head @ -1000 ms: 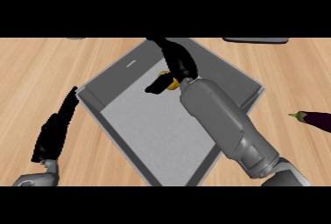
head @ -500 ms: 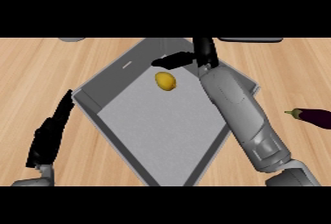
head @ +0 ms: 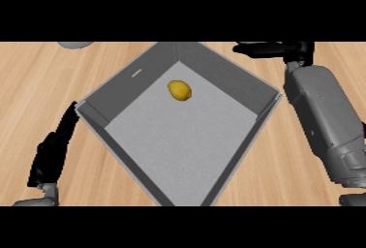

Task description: Pick the lemon from the cutting board and place it in the cardboard box

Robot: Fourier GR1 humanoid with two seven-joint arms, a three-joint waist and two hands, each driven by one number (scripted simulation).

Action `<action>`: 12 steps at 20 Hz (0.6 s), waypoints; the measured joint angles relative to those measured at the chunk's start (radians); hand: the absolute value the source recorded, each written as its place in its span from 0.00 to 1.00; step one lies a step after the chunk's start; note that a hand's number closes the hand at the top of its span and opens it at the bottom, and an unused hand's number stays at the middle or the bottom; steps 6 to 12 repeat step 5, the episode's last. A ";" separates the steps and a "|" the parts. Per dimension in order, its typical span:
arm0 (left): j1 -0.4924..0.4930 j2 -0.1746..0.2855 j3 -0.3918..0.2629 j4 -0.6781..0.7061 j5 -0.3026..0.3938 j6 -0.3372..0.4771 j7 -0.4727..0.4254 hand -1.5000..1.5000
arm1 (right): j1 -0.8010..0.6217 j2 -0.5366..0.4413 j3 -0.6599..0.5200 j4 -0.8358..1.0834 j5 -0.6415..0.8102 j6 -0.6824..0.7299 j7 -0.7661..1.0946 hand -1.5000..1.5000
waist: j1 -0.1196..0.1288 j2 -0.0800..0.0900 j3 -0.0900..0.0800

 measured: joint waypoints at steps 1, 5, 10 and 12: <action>0.011 -0.002 -0.001 -0.005 0.002 -0.003 -0.004 0.50 | 0.006 -0.030 -0.018 0.007 -0.013 0.028 -0.009 0.00 | 0.001 0.000 0.000; -0.004 -0.016 -0.012 0.003 -0.010 0.005 0.000 0.50 | 0.050 -0.147 -0.069 0.040 -0.049 0.167 -0.066 0.00 | 0.000 0.001 0.000; -0.004 -0.016 -0.012 0.003 -0.010 0.005 0.000 0.50 | 0.050 -0.147 -0.069 0.040 -0.049 0.167 -0.066 0.00 | 0.000 0.001 0.000; -0.004 -0.016 -0.012 0.003 -0.010 0.005 0.000 0.50 | 0.050 -0.147 -0.069 0.040 -0.049 0.167 -0.066 0.00 | 0.000 0.001 0.000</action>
